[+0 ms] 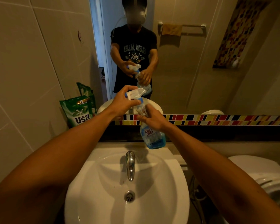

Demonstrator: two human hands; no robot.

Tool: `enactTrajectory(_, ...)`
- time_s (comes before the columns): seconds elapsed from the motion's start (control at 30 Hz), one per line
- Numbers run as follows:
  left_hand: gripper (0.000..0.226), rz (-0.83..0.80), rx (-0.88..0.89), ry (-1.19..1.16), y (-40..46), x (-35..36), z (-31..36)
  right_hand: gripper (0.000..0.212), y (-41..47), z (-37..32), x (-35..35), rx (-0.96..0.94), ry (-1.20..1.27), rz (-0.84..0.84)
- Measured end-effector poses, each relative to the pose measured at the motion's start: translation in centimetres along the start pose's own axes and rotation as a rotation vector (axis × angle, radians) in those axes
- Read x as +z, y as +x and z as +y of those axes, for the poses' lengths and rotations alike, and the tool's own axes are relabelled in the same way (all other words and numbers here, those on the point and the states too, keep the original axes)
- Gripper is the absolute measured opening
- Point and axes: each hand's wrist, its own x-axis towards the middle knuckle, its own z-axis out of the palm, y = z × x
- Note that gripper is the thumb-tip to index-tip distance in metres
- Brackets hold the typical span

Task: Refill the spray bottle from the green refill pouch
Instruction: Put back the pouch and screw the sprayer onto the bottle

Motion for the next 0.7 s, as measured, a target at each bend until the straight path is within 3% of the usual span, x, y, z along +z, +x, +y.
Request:
enactTrajectory(0.23, 0.052, 0.096, 0.013, -0.063, 0.5, 0.8, -0.1, 0.043, 0.6, 0.1, 0.1, -0.004, 0.014, 0.012)
enactTrajectory(0.4, 0.051, 0.045, -0.006, -0.08, 1.2, 0.4, -0.8, 0.047, 0.9, 0.4, -0.3, -0.007, 0.011, 0.011)
enactTrajectory(0.7, 0.051, 0.095, 0.002, -0.109, 2.1, 1.0, -0.9, 0.044, 1.6, 0.3, -0.3, -0.007, 0.02, 0.021)
